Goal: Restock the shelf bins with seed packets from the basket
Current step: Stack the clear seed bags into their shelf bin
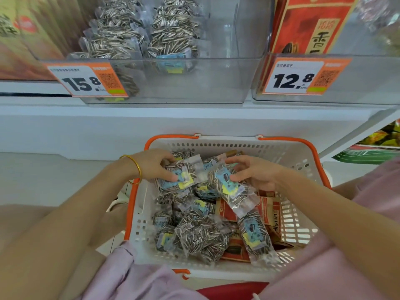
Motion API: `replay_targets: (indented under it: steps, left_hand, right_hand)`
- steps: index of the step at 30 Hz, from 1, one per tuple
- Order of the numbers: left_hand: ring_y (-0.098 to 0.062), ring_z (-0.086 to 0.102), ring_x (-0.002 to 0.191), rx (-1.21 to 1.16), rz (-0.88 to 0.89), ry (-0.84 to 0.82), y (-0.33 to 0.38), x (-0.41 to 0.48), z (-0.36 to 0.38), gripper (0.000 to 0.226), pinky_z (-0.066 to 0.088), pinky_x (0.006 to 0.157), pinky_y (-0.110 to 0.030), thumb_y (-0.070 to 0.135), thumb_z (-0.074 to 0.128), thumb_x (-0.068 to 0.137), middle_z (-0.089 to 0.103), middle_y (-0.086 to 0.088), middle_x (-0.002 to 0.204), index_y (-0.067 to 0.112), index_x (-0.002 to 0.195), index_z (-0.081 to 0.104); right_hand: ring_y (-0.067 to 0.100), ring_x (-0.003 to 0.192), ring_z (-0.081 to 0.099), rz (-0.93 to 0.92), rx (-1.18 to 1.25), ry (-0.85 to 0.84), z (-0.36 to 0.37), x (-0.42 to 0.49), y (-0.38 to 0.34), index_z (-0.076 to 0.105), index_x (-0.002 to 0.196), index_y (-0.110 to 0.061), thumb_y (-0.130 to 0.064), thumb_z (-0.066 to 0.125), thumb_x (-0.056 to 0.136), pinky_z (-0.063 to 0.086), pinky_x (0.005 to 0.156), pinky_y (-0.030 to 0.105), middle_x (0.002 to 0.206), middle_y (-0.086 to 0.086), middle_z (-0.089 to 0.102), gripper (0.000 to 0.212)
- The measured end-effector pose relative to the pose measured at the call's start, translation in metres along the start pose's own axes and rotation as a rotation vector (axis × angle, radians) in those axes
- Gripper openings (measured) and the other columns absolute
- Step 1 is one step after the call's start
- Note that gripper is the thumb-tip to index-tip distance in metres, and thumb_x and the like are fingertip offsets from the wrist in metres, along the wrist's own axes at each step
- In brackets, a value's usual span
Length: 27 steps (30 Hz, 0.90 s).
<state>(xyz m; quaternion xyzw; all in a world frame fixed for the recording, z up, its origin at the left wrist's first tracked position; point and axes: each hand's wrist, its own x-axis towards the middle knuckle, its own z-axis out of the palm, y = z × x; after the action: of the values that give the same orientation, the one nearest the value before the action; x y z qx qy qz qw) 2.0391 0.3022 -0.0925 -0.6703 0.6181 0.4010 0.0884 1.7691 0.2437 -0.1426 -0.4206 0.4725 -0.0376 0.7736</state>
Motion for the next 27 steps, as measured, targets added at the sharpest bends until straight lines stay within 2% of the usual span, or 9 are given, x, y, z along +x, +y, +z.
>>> replay_targets:
  steps: [3, 7, 13, 15, 17, 20, 22, 24, 27]
  left_hand:
    - [-0.014, 0.052, 0.096, -0.1, -0.012, 0.066, 0.0, -0.003, -0.006, 0.046, 0.051, 0.073, -0.025, 0.037, 0.069, 0.081, 0.048, -0.002, 0.117, 0.019, 0.115, 0.045]
    - [-0.017, 0.056, 0.083, -0.201, -0.013, 0.074, -0.001, -0.006, -0.009, 0.034, 0.052, 0.06, -0.023, 0.036, 0.066, 0.084, 0.051, -0.004, 0.104, 0.018, 0.105, 0.046]
    - [-0.027, 0.061, 0.094, -0.273, 0.039, 0.019, 0.006, -0.013, -0.011, 0.014, 0.057, 0.079, -0.038, 0.026, 0.063, 0.088, 0.057, -0.008, 0.106, 0.027, 0.094, 0.05]
    - [-0.021, 0.06, 0.089, -0.291, 0.08, 0.014, 0.015, -0.017, -0.011, 0.014, 0.056, 0.08, -0.037, 0.025, 0.063, 0.087, 0.056, -0.003, 0.103, 0.027, 0.095, 0.052]
    - [-0.023, 0.06, 0.082, -0.323, 0.132, 0.011, 0.026, -0.022, -0.012, 0.014, 0.055, 0.077, -0.039, 0.023, 0.065, 0.086, 0.058, -0.007, 0.096, 0.021, 0.095, 0.056]
    - [-0.038, 0.063, 0.095, -0.42, 0.179, 0.016, 0.038, -0.031, -0.015, 0.023, 0.054, 0.079, -0.046, 0.016, 0.068, 0.083, 0.061, -0.02, 0.106, 0.008, 0.102, 0.058]
    - [-0.036, 0.062, 0.098, -0.559, 0.191, 0.028, 0.041, -0.039, -0.018, 0.024, 0.052, 0.085, -0.05, 0.011, 0.065, 0.085, 0.058, -0.02, 0.114, 0.005, 0.106, 0.057]
    - [-0.026, 0.059, 0.095, -0.693, 0.211, 0.026, 0.039, -0.045, -0.023, 0.017, 0.051, 0.088, -0.047, 0.006, 0.061, 0.086, 0.054, -0.015, 0.11, 0.008, 0.102, 0.057]
    - [-0.021, 0.057, 0.095, -0.863, 0.236, 0.048, 0.037, -0.052, -0.03, 0.018, 0.05, 0.088, -0.044, 0.001, 0.058, 0.087, 0.053, -0.006, 0.106, 0.015, 0.098, 0.056]
  right_hand:
    - [0.03, 0.109, 0.057, -0.034, 0.004, 0.074, -0.002, -0.005, -0.004, 0.045, 0.134, -0.017, 0.01, 0.06, 0.082, 0.047, 0.095, 0.054, 0.128, 0.009, 0.05, 0.06]
    - [0.026, 0.092, 0.064, -0.114, 0.138, 0.144, 0.003, -0.013, -0.009, 0.052, 0.124, 0.0, 0.004, 0.058, 0.086, 0.056, 0.08, 0.036, 0.112, 0.017, 0.064, 0.039]
    - [0.017, 0.08, 0.069, -0.273, 0.098, 0.165, 0.015, -0.037, -0.017, 0.065, 0.099, -0.003, 0.002, 0.062, 0.083, 0.057, 0.072, 0.026, 0.095, 0.012, 0.07, 0.017]
    - [0.02, 0.095, 0.067, -0.343, -0.004, 0.13, 0.024, -0.042, -0.023, 0.064, 0.111, -0.005, -0.013, 0.07, 0.079, 0.053, 0.089, 0.033, 0.107, 0.011, 0.069, 0.033]
    - [0.014, 0.097, 0.068, -0.37, -0.153, 0.102, 0.037, -0.047, -0.031, 0.066, 0.111, -0.015, -0.021, 0.074, 0.075, 0.053, 0.089, 0.028, 0.105, -0.001, 0.072, 0.037]
    - [0.007, 0.084, 0.069, -0.348, -0.148, 0.083, 0.047, -0.045, -0.044, 0.062, 0.098, -0.029, -0.016, 0.065, 0.084, 0.055, 0.075, 0.022, 0.09, -0.01, 0.073, 0.019]
    - [0.016, 0.097, 0.066, -0.293, -0.139, 0.11, 0.053, -0.044, -0.055, 0.061, 0.103, -0.031, -0.026, 0.065, 0.079, 0.053, 0.077, 0.027, 0.093, -0.008, 0.071, 0.025]
    - [0.028, 0.109, 0.06, -0.272, -0.153, 0.112, 0.055, -0.045, -0.065, 0.059, 0.114, -0.023, -0.023, 0.056, 0.088, 0.053, 0.075, 0.025, 0.092, -0.003, 0.068, 0.027]
    - [0.019, 0.094, 0.064, -0.25, -0.083, 0.075, 0.06, -0.062, -0.078, 0.057, 0.108, -0.023, -0.022, 0.044, 0.095, 0.054, 0.077, 0.03, 0.102, 0.002, 0.066, 0.019]
